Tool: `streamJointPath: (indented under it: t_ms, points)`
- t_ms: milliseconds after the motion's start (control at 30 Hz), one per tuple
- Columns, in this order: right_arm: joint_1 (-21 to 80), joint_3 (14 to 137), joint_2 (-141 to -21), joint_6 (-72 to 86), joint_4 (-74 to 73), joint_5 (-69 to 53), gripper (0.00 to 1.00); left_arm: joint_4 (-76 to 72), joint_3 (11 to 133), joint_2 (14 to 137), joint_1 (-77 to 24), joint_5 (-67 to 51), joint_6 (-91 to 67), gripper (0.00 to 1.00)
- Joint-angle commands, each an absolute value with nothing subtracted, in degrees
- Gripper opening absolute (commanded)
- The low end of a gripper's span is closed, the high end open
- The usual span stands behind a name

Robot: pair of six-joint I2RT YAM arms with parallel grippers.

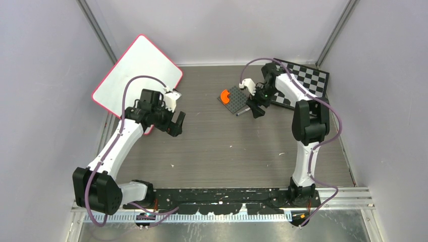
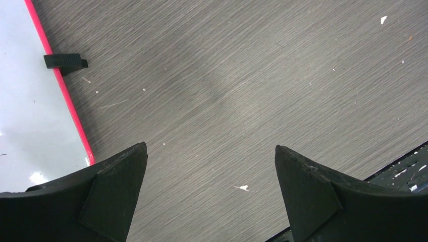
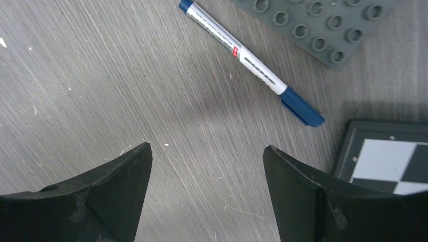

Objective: Write a sentence on the whiteboard
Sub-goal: Move the whiteboard marker to the center of the board.

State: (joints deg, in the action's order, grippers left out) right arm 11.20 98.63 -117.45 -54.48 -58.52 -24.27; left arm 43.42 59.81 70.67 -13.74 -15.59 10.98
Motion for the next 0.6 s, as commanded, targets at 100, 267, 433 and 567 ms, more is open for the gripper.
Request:
streamJointPath:
  t_ms: [100, 267, 433, 567]
  points:
    - [11.3, 101.1, -120.8, -63.4, -57.9, -24.8, 0.84, 43.4, 60.1, 70.4, -13.4, -17.1, 12.3, 1.0]
    - [11.3, 105.3, -124.5, -64.0, -56.8, -24.2, 0.84, 43.4, 60.0, 70.8, -13.4, -16.9, 12.6, 1.0]
    - [11.4, 107.9, -127.3, -64.8, -55.3, -23.8, 0.84, 42.9, 59.5, 71.1, -13.4, -16.5, 12.8, 1.0]
    - [11.6, 109.2, -130.2, -65.8, -54.8, -23.4, 0.84, 42.6, 59.6, 71.4, -13.4, -16.0, 12.8, 1.0]
